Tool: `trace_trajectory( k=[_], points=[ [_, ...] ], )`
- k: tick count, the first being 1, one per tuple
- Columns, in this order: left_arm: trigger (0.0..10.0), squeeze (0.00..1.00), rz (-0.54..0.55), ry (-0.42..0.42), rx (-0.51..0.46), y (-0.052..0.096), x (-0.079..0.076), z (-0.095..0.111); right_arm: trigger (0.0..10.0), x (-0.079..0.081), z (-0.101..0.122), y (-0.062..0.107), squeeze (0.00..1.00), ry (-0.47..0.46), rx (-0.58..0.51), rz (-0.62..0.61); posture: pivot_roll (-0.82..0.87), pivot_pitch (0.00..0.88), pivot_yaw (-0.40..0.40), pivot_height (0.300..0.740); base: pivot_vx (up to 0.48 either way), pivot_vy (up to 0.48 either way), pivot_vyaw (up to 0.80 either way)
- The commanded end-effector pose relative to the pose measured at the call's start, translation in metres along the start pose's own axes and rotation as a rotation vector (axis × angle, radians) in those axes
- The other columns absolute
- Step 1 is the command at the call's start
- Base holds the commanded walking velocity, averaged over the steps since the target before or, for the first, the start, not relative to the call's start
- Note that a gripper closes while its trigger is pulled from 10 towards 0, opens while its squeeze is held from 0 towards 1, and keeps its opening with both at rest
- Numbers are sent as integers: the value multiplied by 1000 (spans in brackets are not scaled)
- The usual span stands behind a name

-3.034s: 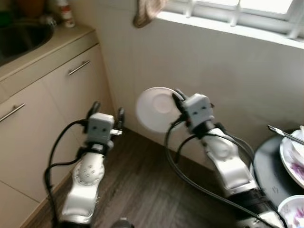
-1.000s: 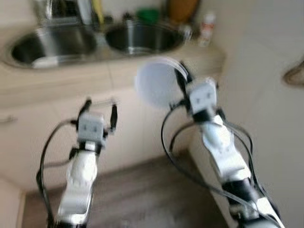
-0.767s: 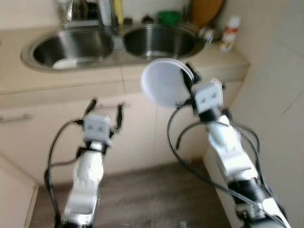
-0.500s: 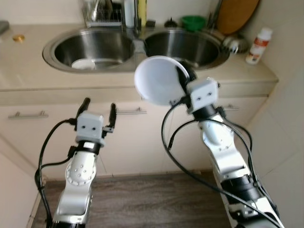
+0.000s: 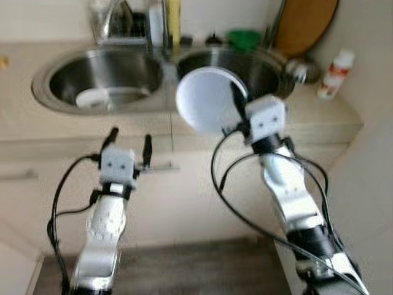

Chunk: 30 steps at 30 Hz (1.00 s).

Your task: Kitchen organization

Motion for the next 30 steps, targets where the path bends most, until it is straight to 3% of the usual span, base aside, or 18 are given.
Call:
trace_trajectory(
  k=[1,30],
  points=[
    [10000,0,-14,7,-6,0,-6,1,0,-8,1,0,0,3,-13,-29,33,13,-36,740,345,0,800],
    [10000,0,-14,7,-9,0,-6,2,0,-9,-3,-3,0,-4,13,-43,36,13,-37,740,335,0,28]
  ],
)
Point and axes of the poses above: a point about 5 cm out from each wrist's last joint towards the gripper, its own y axis pointing back from the gripper into the wrist, its own z axis along the axis of the wrist's last joint, x = y × z, the point moved 1 cm from there along -y, pointing out of the wrist towards the gripper, and after that the axes turned 8 degrees about y, right-handed, at the moved point
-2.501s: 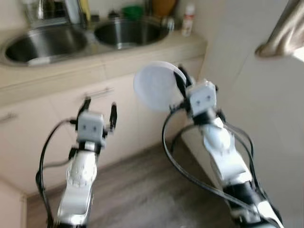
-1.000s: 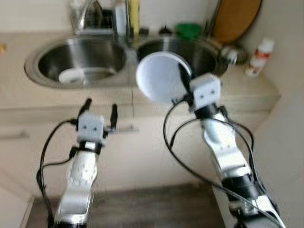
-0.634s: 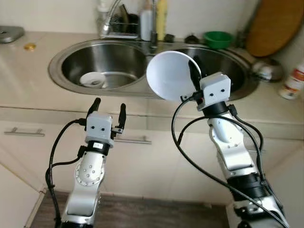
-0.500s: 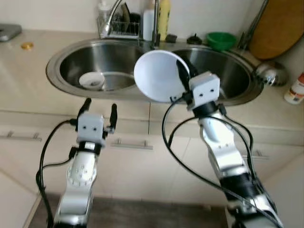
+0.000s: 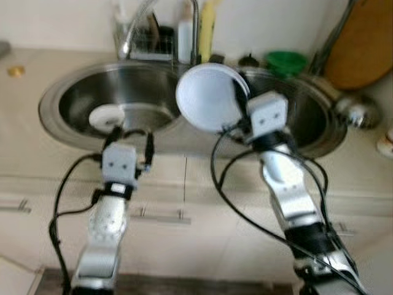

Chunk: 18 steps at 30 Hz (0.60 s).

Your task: Kitchen organization

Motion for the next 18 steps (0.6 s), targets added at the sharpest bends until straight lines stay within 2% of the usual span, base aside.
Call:
trace_trajectory(
  k=[1,5,10,11,13,14,18],
  points=[
    [10000,0,-20,9,-9,-1,-7,2,0,-10,-5,2,0,17,28,-26,34,16,-36,740,315,0,0],
    [10000,0,-20,11,-11,-1,-8,3,0,-9,-11,2,0,24,66,-19,35,18,-38,740,290,0,0],
    [10000,0,-13,27,-36,-1,-7,6,0,-8,-23,3,0,33,150,-10,37,18,-40,740,0,0,0],
    [10000,0,-14,25,-38,-1,-7,7,2314,-6,-32,5,0,26,214,12,34,18,-40,740,0,0,0],
    [10000,0,-16,25,-37,-2,-8,6,4588,-7,-38,6,0,11,252,11,34,20,-39,740,0,0,0],
    [10000,0,-19,25,-36,-1,-8,6,10000,-5,-43,7,0,21,287,37,34,20,-39,740,0,0,0],
    [10000,0,-21,25,-36,-1,-9,6,10000,-2,-52,9,0,48,357,58,33,19,-38,740,0,0,0]
  ],
)
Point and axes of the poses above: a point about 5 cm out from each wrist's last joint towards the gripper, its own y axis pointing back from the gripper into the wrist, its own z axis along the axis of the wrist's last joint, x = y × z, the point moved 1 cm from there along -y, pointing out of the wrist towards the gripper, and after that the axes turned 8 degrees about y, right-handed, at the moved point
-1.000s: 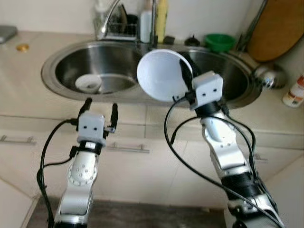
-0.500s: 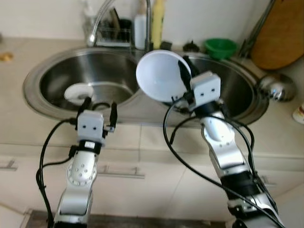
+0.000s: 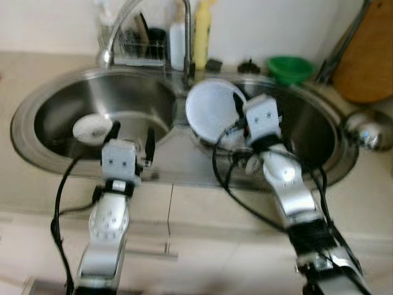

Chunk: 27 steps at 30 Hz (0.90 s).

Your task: Kitchen organization

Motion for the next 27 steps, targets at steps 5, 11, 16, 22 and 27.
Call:
trace_trajectory(
  k=[5,11,16,22,27],
  points=[
    [10000,0,-9,5,-4,0,-3,1,10000,-6,-27,-1,0,66,202,-5,38,21,-40,740,0,0,0],
    [10000,0,-10,2,0,0,-2,0,10000,-13,-54,6,0,97,383,-13,34,21,-38,740,0,0,0],
    [10000,0,-15,2,6,0,-3,-1,10000,0,-68,15,0,98,469,97,32,21,-36,740,0,0,0],
    [10000,0,-18,0,13,0,-4,-2,10000,7,-72,20,1000,49,494,131,36,22,-35,740,0,0,0],
    [10000,0,-21,4,21,1,-5,-3,10000,5,-67,19,1000,7,469,126,32,24,-35,740,0,0,0]
  ],
)
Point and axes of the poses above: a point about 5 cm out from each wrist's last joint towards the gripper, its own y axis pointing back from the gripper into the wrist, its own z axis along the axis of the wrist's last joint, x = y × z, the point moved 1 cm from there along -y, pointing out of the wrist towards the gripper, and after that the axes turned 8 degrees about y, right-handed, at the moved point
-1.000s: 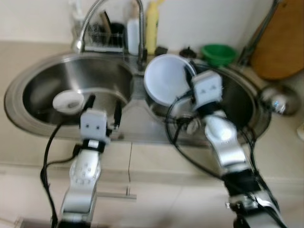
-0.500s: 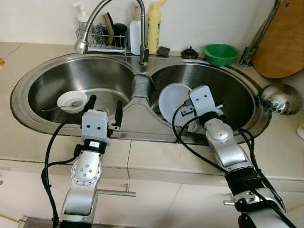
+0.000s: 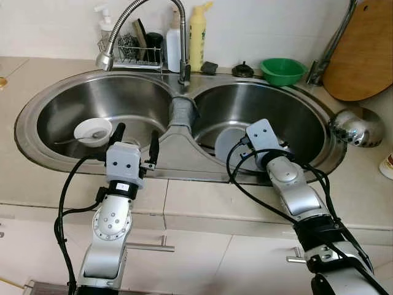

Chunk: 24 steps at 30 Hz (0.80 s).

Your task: Kitchen organization

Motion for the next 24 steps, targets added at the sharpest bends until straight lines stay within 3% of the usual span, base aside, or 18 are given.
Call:
trace_trajectory(
  k=[1,14,19,20,21,24],
  points=[
    [10000,0,-13,1,16,0,-3,-2,10000,7,-11,3,1000,-35,43,25,32,24,-35,740,0,0,0],
    [10000,0,-14,17,22,0,-4,-3,10000,-7,12,6,1000,-155,-102,-57,32,21,-37,740,0,0,0],
    [10000,0,-16,16,24,0,-4,-3,10000,-11,8,7,1000,-185,-73,-70,29,19,-36,740,0,0,0],
    [10000,0,-21,13,26,0,-5,-4,10000,-10,0,6,1000,-306,-6,-60,29,19,-36,740,0,0,0],
    [10000,0,-22,12,27,0,-6,-4,10000,-9,-3,6,1000,-340,14,-54,29,19,-36,740,0,0,0],
    [10000,0,-23,12,29,0,-6,-4,10000,-9,-8,6,1000,-310,47,-42,27,16,-34,740,0,0,0]
  ],
)
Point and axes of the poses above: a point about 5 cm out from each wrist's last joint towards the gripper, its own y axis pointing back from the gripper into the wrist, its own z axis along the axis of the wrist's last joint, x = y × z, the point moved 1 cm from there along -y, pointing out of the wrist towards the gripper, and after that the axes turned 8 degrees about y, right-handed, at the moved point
